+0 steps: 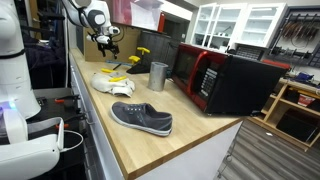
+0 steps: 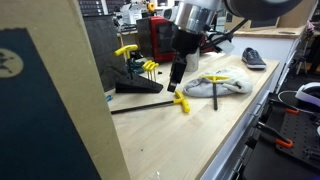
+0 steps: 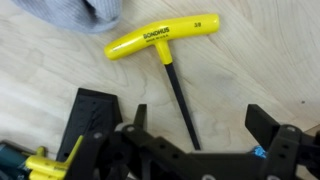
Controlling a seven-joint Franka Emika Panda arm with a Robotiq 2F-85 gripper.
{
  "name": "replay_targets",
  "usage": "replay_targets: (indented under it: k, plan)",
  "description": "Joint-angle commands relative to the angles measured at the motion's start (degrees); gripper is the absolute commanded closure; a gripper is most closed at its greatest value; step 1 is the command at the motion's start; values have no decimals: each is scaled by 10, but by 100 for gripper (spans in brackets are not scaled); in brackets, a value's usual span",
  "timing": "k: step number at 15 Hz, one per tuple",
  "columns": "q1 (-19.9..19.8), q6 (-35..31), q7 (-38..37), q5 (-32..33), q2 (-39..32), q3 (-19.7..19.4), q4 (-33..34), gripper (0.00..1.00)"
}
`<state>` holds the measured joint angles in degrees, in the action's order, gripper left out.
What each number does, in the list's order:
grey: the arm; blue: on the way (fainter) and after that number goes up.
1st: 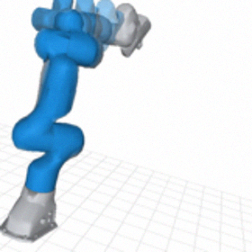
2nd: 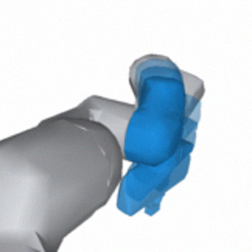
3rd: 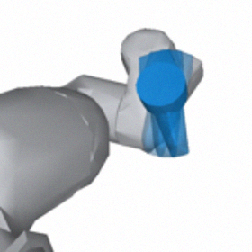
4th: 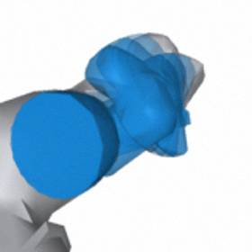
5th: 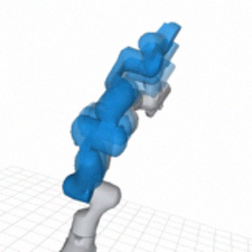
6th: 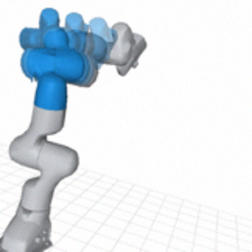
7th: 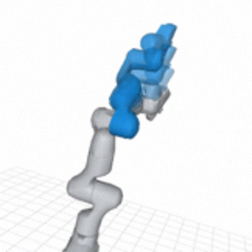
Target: Put the things with the yellow handle on the stand
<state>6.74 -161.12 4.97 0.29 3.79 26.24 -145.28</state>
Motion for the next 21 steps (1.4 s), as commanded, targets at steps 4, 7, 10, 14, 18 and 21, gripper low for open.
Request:
replay_targets:
  k: [4,7,10,14,18,21]
  plan:
    - [57,149,2,30,163,-81,-12,0]
    - [62,198,-6,41,203,-97,-8,0]
    - [61,222,-7,34,227,-115,-10,0]
    - [58,248,-12,16,252,-147,-10,0]
    - [52,281,-17,-15,272,-185,-7,0]
    - [43,301,-23,-26,287,-202,-5,0]
